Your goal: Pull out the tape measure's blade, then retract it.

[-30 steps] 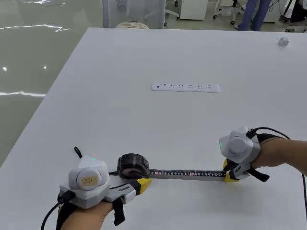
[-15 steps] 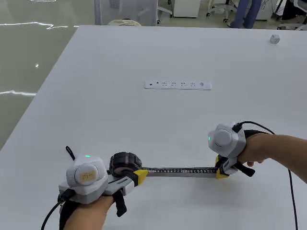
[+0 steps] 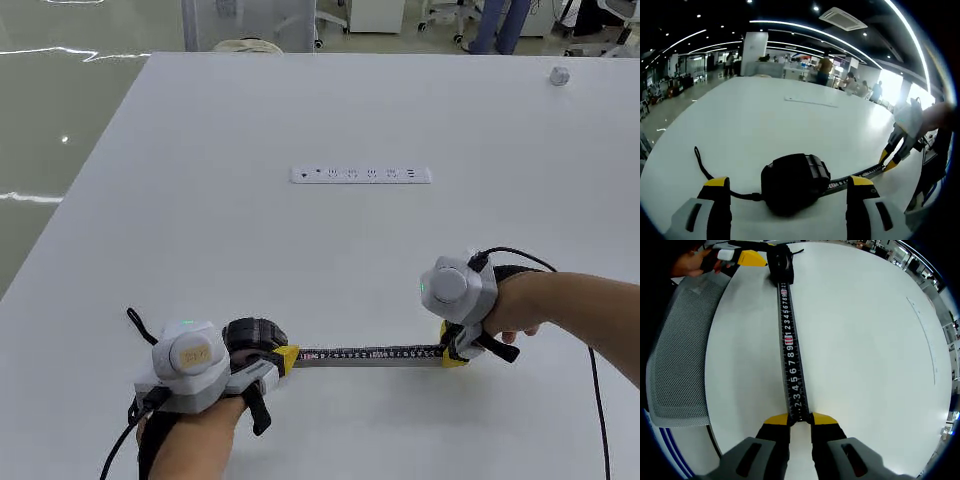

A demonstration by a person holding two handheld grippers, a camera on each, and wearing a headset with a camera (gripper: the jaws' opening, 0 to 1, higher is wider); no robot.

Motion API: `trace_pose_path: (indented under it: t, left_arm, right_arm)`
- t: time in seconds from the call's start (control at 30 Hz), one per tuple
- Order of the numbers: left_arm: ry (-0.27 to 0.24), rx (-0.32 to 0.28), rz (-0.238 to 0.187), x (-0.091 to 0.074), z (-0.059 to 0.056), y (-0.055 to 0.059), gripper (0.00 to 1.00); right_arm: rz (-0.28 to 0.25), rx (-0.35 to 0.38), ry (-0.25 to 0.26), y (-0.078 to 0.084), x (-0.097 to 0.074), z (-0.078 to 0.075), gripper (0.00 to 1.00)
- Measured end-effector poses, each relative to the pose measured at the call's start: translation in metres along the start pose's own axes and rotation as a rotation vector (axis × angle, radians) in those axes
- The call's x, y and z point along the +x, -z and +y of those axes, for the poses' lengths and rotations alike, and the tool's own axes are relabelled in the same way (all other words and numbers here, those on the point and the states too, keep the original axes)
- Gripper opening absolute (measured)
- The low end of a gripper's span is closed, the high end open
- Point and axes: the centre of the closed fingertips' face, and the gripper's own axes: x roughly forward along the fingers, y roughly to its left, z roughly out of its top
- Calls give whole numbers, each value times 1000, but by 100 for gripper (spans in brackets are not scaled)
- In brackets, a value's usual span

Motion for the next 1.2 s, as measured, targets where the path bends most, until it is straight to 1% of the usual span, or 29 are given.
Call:
trace_pose_path:
  t: [0.1,0.2,0.3,0.43,0.63,0.73,0.77,0.8,0.83,0.97,1.1,1.2]
  left_arm:
    - [0,5,5,5,-1,0,91]
    - [-9,-15,12,10,2,0,87]
    - [-17,-23,20,13,4,2,84]
    - [-10,-20,29,16,1,3,80]
    - [9,9,41,20,-4,1,69]
    - [13,21,55,20,-5,3,67]
    - [17,21,60,20,-5,4,66]
    - [50,-5,74,20,-12,6,63]
    - [28,8,64,20,-8,5,61]
    - [27,9,90,19,-7,6,61]
    - [29,23,93,19,-7,7,60]
    - [27,30,103,20,-6,7,59]
  right_arm:
    - [8,5,-1,0,0,0,15]
    - [6,13,-2,0,0,0,15]
    - [0,20,-1,1,0,0,15]
    - [-3,24,1,0,0,1,15]
    - [7,24,2,0,0,1,15]
    - [7,27,4,1,0,1,15]
    - [7,28,5,1,0,1,15]
    - [5,31,6,1,0,1,15]
    - [5,33,7,1,0,1,15]
    - [1,38,10,0,0,1,15]
    - [1,39,10,0,0,1,15]
    - [3,43,11,0,1,1,15]
